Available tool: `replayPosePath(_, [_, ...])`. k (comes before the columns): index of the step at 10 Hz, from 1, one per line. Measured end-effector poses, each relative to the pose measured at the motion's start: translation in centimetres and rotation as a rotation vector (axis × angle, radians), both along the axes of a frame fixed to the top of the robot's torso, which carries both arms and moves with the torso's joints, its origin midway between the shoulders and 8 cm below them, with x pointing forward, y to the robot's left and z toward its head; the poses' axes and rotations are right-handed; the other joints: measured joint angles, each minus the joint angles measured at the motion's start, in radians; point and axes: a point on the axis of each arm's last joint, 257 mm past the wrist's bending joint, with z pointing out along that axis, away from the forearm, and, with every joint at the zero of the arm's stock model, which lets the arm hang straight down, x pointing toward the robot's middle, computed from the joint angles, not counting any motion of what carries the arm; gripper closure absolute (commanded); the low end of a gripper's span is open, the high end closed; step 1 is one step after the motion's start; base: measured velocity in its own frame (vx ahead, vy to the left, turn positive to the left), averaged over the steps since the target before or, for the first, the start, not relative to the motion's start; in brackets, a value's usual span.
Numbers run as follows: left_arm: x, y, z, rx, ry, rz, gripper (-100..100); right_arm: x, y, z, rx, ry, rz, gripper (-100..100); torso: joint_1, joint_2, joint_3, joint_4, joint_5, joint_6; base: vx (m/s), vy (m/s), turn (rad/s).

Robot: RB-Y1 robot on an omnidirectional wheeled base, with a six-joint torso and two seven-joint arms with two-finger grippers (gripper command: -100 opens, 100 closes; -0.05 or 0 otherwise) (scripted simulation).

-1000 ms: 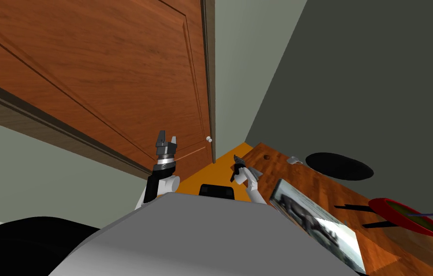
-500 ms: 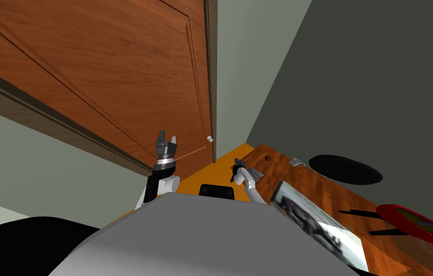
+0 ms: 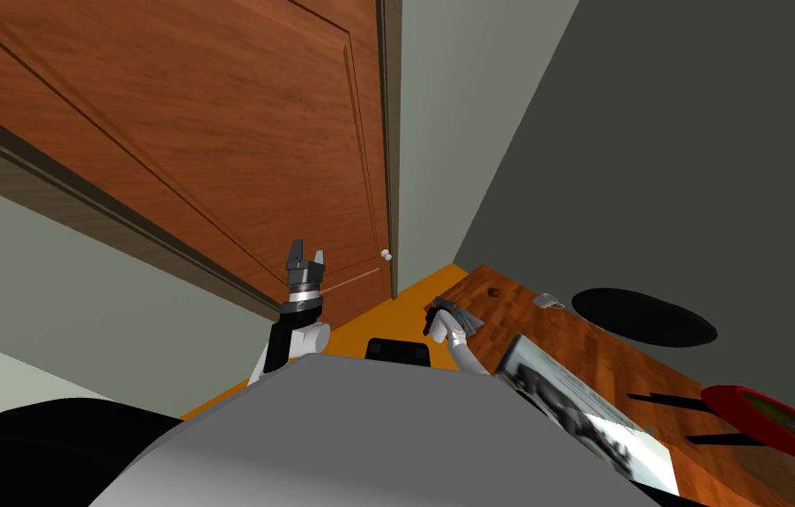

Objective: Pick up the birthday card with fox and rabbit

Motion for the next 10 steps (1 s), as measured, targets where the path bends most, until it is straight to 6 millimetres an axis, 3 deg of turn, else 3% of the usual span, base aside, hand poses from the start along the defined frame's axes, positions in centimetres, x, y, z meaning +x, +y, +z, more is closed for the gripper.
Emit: replayPosePath(10, [0.0,0.0,0.0,0.0,0.0,0.0,0,-4.5,-5.4,-3.9,-0.296,0.232,-0.002,-100,-0.001,0.001,0.0,0.0,0.0,0.0,-0.012,-0.023,0.024])
